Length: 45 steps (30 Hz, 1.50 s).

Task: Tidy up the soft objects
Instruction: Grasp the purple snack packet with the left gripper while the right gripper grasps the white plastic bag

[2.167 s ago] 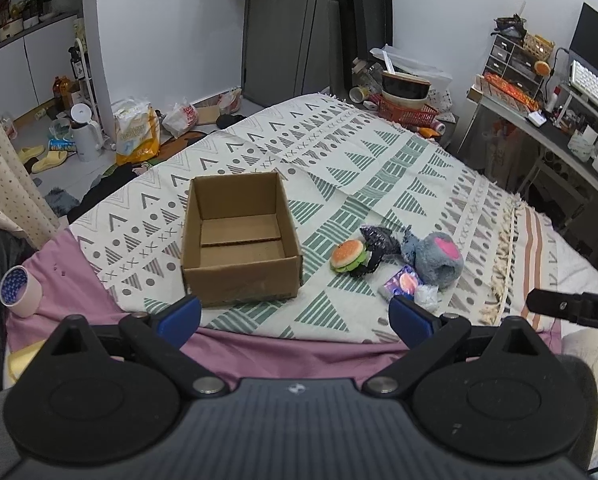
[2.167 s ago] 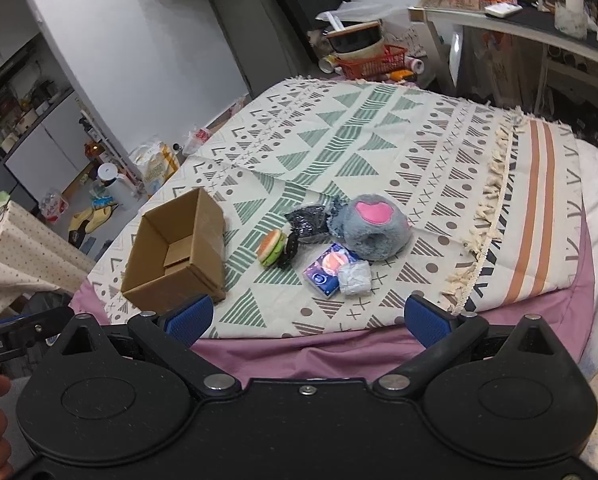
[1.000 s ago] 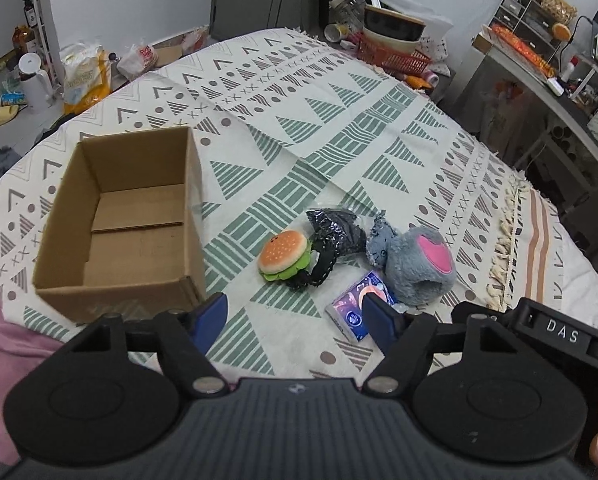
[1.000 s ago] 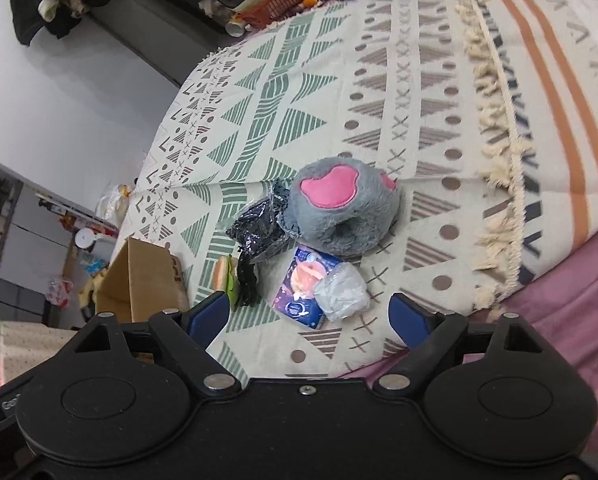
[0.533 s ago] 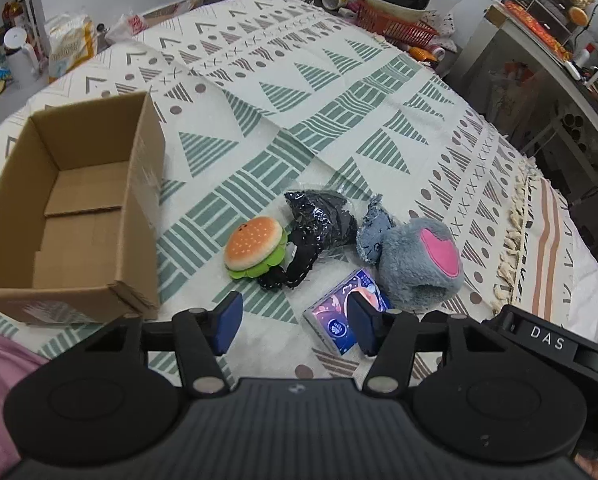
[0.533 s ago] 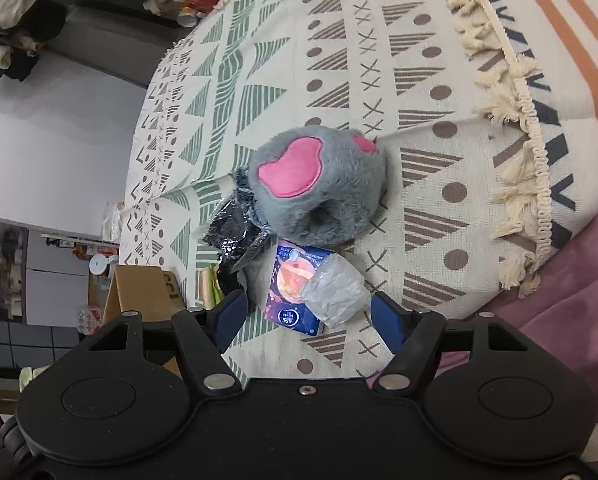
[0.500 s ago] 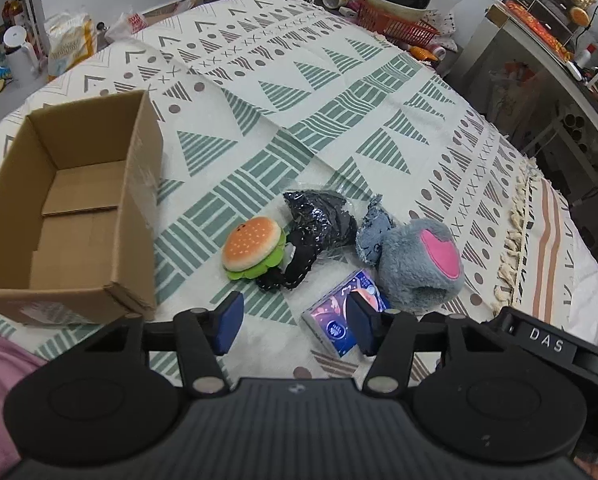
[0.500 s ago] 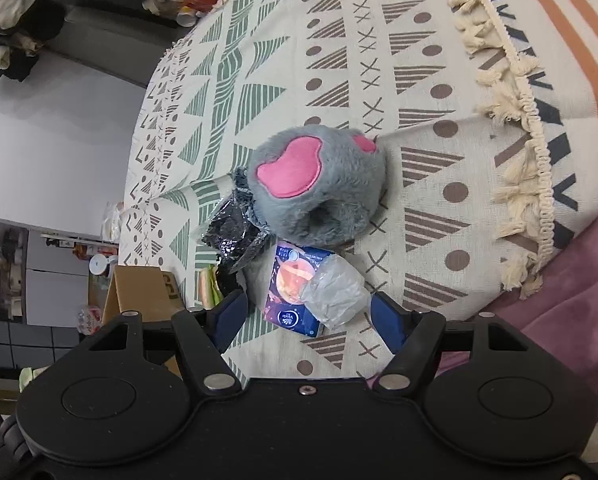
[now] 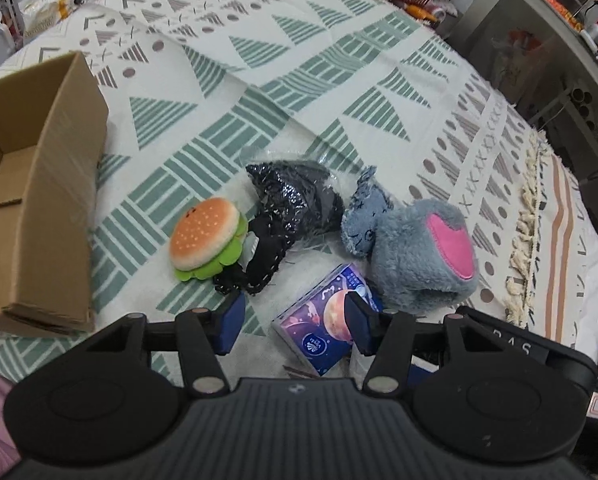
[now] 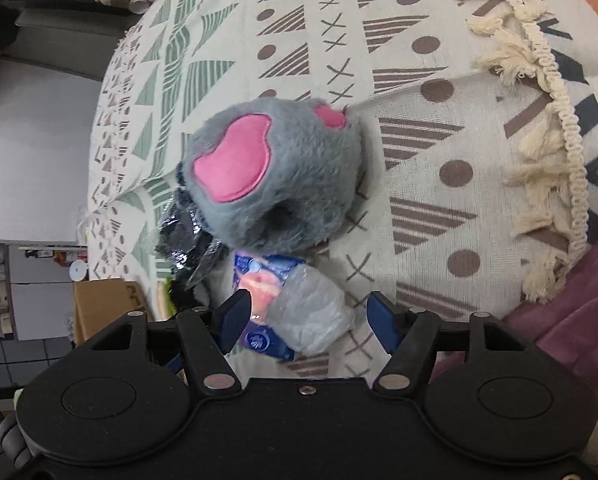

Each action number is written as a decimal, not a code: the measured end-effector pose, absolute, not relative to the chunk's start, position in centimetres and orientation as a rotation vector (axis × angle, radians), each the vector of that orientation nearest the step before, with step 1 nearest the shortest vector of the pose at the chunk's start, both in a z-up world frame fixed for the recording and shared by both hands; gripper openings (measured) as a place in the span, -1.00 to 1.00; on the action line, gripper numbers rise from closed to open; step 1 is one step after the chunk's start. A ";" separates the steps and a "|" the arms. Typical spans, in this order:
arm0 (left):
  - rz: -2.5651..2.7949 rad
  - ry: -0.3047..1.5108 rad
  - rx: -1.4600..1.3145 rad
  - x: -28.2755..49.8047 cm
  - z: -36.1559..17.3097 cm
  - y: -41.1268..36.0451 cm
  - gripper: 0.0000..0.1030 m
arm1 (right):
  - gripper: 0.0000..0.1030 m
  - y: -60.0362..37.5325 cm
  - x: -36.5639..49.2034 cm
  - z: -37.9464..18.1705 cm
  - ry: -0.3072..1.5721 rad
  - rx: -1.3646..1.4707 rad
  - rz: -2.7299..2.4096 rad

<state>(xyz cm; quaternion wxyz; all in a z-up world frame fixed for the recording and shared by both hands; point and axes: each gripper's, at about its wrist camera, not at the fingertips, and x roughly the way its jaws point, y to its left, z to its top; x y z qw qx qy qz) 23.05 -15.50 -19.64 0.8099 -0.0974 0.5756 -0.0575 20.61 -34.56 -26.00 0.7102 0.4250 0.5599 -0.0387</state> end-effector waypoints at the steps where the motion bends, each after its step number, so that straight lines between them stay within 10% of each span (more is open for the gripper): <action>1: -0.123 1.236 -0.208 23.2 -19.9 -15.5 0.05 | 0.17 -34.5 20.7 -26.2 1.250 0.944 -0.090; 6: -0.136 1.258 -0.189 23.4 -20.7 -16.3 0.05 | -0.08 -35.2 20.3 -26.8 1.223 0.986 -0.138; 45: -0.325 1.119 0.111 19.8 -19.1 -18.2 0.02 | -0.08 -33.7 18.2 -21.9 1.055 0.893 -0.079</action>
